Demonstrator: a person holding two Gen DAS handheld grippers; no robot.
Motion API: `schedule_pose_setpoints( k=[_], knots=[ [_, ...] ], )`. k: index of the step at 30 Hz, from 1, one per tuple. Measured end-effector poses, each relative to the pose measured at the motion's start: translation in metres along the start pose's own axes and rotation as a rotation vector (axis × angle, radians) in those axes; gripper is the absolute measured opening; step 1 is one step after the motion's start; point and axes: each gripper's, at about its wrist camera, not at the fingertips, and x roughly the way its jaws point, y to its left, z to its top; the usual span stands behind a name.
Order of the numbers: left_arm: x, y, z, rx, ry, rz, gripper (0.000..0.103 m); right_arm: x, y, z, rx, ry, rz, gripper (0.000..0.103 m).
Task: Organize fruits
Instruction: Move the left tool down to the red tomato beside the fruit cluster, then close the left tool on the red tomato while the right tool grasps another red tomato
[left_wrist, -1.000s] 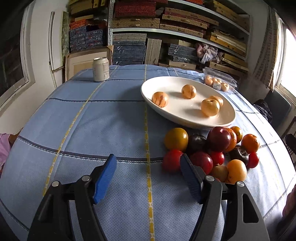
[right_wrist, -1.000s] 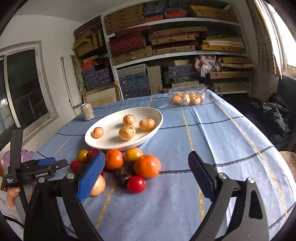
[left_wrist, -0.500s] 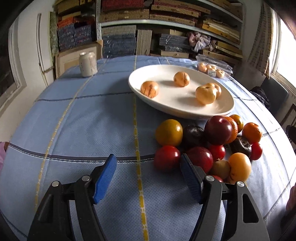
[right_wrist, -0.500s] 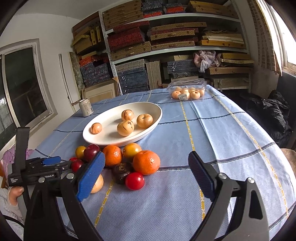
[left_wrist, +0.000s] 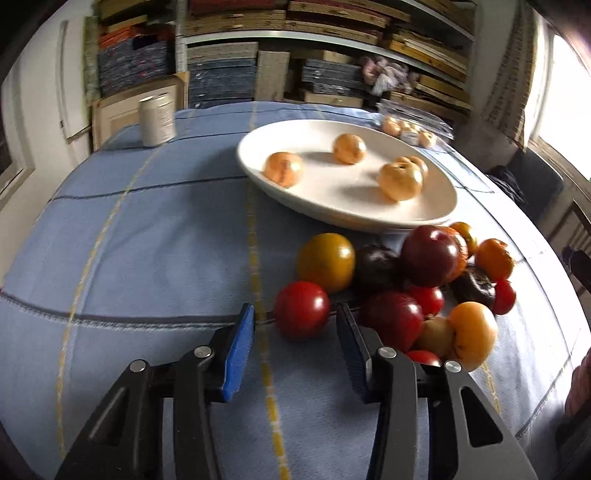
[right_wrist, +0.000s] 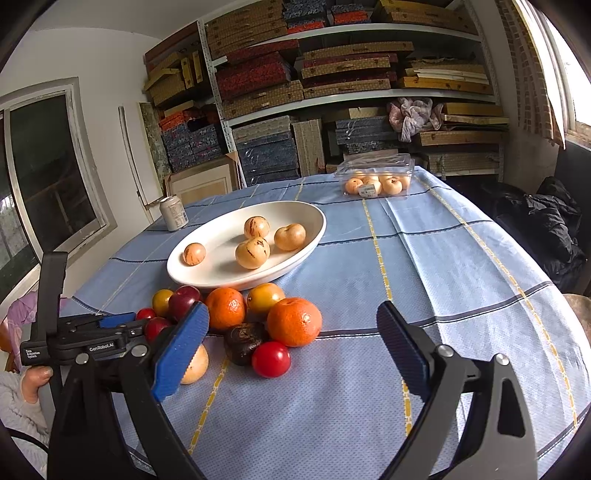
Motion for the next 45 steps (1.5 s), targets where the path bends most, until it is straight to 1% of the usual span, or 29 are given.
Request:
schedule_pose_setpoints(
  k=[2,5,6,7,14,17,21,25,28,30,32,33,35,40,42,45],
  knots=[
    [0.001,-0.001,0.003,0.007,-0.01,-0.01,0.044,0.0,0.001,-0.001,0.001,0.002,0.0,0.09],
    [0.007,0.005,0.005,-0.023,0.011,-0.036,0.042,0.001,0.002,-0.002,0.001,0.005,0.0,0.09],
    [0.009,0.007,0.005,-0.035,0.022,-0.045,0.035,0.0,0.001,-0.002,0.002,0.005,0.0,0.09],
    [0.01,0.009,0.004,-0.045,0.031,-0.048,0.034,0.0,0.001,-0.002,0.002,0.005,0.001,0.09],
    [0.012,0.01,0.006,-0.055,0.03,-0.048,0.033,0.005,0.004,-0.004,-0.01,0.035,0.012,0.09],
    [0.012,0.013,0.006,-0.067,0.027,-0.032,0.032,0.01,0.007,-0.007,-0.027,0.074,0.027,0.09],
    [0.009,0.015,0.005,-0.064,0.023,0.001,0.031,0.014,0.012,-0.01,-0.051,0.108,0.04,0.087],
    [0.002,0.015,0.001,-0.068,0.014,-0.004,0.031,0.019,0.015,-0.015,-0.06,0.167,0.053,0.083],
    [-0.001,0.013,-0.001,-0.057,0.006,-0.008,0.031,0.026,0.017,-0.017,-0.066,0.201,0.046,0.082],
    [-0.003,0.011,-0.002,-0.05,0.003,-0.009,0.031,0.031,0.018,-0.018,-0.074,0.227,0.042,0.074],
    [-0.004,0.01,-0.003,-0.048,0.001,-0.01,0.031,0.038,0.022,-0.02,-0.094,0.257,0.036,0.069],
    [-0.004,0.01,-0.003,-0.049,0.0,-0.009,0.031,0.041,0.025,-0.021,-0.107,0.271,0.037,0.063],
    [-0.004,0.01,-0.003,-0.052,-0.001,-0.009,0.031,0.046,0.029,-0.023,-0.132,0.292,0.046,0.056],
    [-0.004,0.011,-0.003,-0.059,0.003,-0.012,0.031,0.05,0.027,-0.024,-0.117,0.306,0.063,0.051],
    [-0.003,0.01,-0.004,-0.057,0.007,-0.014,0.031,0.055,0.025,-0.024,-0.11,0.33,0.073,0.048],
    [-0.002,0.011,-0.004,-0.06,0.009,-0.016,0.031,0.058,0.023,-0.023,-0.091,0.335,0.078,0.047]
  ],
)
